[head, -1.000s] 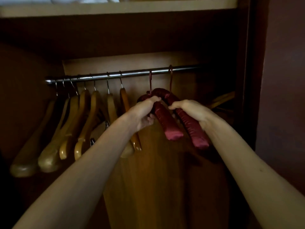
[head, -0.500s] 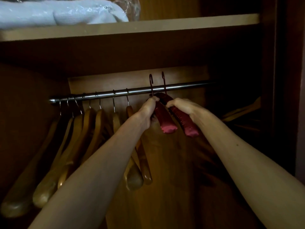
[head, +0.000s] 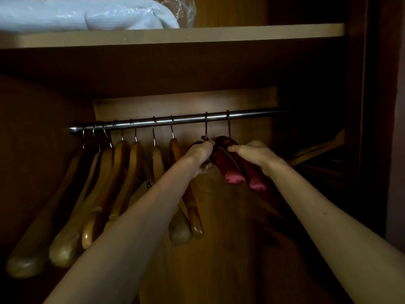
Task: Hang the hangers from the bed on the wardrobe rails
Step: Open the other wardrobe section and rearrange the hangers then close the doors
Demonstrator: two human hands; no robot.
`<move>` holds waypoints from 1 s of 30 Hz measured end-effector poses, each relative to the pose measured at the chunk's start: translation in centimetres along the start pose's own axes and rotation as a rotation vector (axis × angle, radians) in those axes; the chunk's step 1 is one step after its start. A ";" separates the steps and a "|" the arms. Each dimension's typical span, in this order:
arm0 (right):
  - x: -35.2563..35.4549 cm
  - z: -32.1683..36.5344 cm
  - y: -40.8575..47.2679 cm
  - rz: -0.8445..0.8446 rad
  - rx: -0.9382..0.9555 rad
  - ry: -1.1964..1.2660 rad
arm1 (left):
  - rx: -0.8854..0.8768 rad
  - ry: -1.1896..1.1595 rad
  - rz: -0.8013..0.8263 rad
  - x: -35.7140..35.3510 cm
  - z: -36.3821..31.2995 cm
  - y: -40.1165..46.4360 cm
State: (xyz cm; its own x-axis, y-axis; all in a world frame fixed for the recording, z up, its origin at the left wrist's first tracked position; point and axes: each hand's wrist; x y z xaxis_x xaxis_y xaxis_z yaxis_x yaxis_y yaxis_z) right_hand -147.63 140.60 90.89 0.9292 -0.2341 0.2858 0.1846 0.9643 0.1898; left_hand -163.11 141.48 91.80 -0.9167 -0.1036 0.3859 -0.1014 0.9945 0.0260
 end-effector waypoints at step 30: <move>-16.5 0.4 -13.5 0.151 0.295 -0.500 | 0.092 -0.054 0.005 10.0 7.9 -3.0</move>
State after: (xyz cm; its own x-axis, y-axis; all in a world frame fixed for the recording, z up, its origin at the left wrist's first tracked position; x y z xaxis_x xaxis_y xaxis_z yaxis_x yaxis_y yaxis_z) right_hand -165.57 131.35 84.03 0.6615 -0.1960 0.7239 -0.1011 0.9331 0.3451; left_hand -175.02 137.29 88.34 -0.9366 -0.1014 0.3354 -0.1294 0.9896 -0.0621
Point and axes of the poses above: each hand's wrist, its own y-axis towards the middle knuckle, its own x-axis out of the back of the hand, z = x × y, and after that the axes turned 9 degrees about y, right-handed
